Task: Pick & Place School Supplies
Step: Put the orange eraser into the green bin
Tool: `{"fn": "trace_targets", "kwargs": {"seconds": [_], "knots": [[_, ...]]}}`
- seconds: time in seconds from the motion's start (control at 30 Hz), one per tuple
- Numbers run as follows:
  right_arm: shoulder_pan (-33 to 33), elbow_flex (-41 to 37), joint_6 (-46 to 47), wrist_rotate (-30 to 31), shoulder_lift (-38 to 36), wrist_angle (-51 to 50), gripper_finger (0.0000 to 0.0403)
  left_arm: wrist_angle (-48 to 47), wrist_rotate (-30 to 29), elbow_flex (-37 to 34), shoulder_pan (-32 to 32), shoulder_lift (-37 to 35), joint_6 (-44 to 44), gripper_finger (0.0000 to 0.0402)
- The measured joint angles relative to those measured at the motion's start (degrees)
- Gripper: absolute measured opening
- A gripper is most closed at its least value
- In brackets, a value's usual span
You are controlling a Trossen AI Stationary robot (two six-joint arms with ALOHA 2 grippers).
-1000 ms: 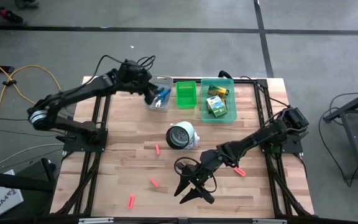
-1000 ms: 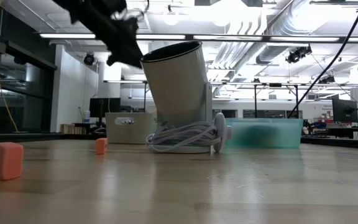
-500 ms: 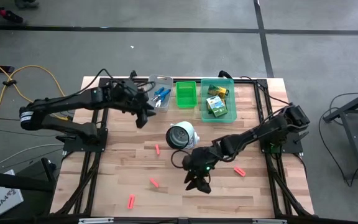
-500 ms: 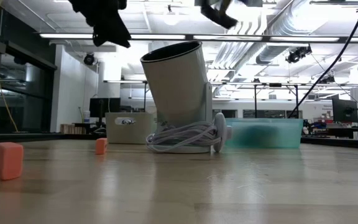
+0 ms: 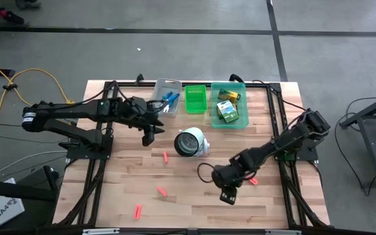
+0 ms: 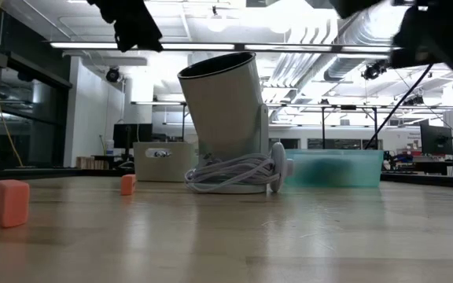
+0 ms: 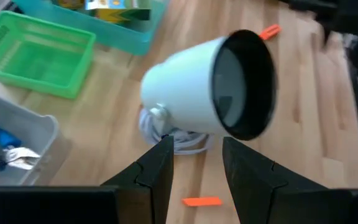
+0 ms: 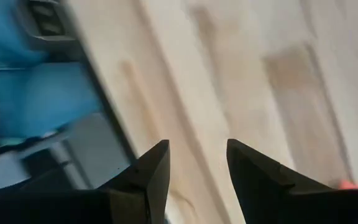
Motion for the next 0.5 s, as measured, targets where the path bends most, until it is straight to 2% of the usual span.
{"fn": "trace_targets", "kwargs": {"seconds": [0.33,0.5], "knots": [[9.5,0.0,12.0,17.4,0.0,-12.2,0.0148,0.0,-2.4,0.0,-7.4,0.0,-0.7,0.0134],[13.0,0.0,18.1,22.1,0.0,-18.0,0.0148,0.0,-3.2,0.0,-10.2,0.0,-1.0,0.0134]]}}
